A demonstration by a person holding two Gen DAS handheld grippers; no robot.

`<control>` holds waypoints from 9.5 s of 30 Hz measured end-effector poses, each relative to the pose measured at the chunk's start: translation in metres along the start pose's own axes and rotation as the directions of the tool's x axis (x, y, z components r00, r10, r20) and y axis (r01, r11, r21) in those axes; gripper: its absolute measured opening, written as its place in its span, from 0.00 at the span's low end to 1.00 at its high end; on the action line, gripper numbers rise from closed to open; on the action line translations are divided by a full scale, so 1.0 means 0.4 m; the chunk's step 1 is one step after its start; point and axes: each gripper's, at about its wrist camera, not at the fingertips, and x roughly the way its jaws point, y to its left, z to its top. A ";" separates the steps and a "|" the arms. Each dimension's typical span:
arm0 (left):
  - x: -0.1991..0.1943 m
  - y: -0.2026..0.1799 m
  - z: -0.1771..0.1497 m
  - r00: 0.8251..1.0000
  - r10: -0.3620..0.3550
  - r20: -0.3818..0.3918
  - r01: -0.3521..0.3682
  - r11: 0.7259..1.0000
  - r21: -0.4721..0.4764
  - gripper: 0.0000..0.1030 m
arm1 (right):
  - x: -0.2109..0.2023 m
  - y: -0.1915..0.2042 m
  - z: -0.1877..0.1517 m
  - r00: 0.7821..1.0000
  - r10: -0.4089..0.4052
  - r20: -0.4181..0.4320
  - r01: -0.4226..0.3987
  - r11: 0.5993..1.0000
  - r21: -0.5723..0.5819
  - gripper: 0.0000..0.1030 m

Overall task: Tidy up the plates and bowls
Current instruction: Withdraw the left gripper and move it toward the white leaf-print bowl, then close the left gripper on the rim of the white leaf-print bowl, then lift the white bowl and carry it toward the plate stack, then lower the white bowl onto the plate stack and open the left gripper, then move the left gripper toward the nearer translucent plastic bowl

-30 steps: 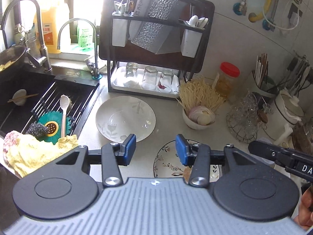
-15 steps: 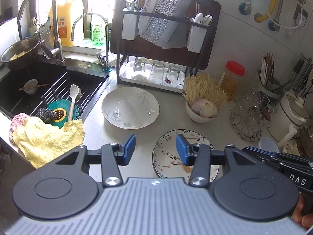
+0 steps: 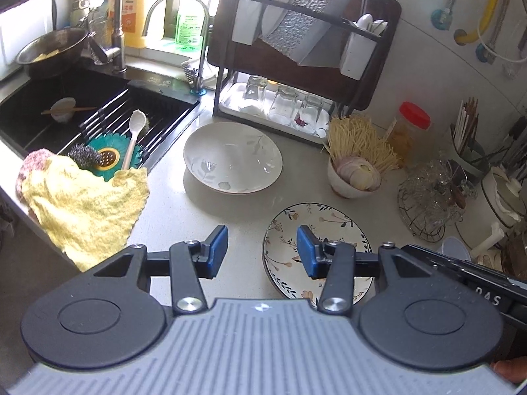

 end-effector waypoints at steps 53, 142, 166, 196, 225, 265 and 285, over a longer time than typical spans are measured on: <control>0.635 0.357 0.419 0.936 -0.189 -0.297 0.235 0.963 0.129 0.51 | 0.550 0.071 0.194 0.959 -0.253 -0.129 0.280 0.920 0.275 0.68; 0.603 0.199 0.449 0.871 -0.333 -0.361 0.425 0.880 0.214 0.11 | 0.417 -0.002 0.131 0.921 -0.381 -0.079 0.379 0.832 0.405 0.16; 0.477 0.017 0.235 0.857 -0.299 -0.420 0.410 0.889 0.204 0.11 | 0.209 -0.118 -0.013 0.916 -0.398 -0.045 0.376 0.814 0.443 0.16; 0.547 -0.108 0.117 0.886 -0.051 -0.461 0.250 0.890 0.382 0.17 | 0.235 -0.176 -0.103 0.896 -0.441 -0.046 0.432 0.844 0.317 0.18; 0.323 -0.222 0.073 0.934 -0.159 -0.320 0.284 0.874 0.395 0.17 | 0.030 -0.112 -0.087 0.893 -0.422 0.157 0.365 0.883 0.294 0.18; 0.139 -0.433 -0.088 0.844 -0.403 -0.354 0.534 0.691 0.487 0.17 | -0.295 -0.106 -0.243 0.779 -0.584 0.226 0.469 0.784 0.407 0.18; 0.288 -0.481 -0.164 0.806 -0.360 -0.470 0.572 0.680 0.458 0.41 | -0.282 -0.258 -0.324 0.773 -0.629 0.083 0.490 0.675 0.552 0.18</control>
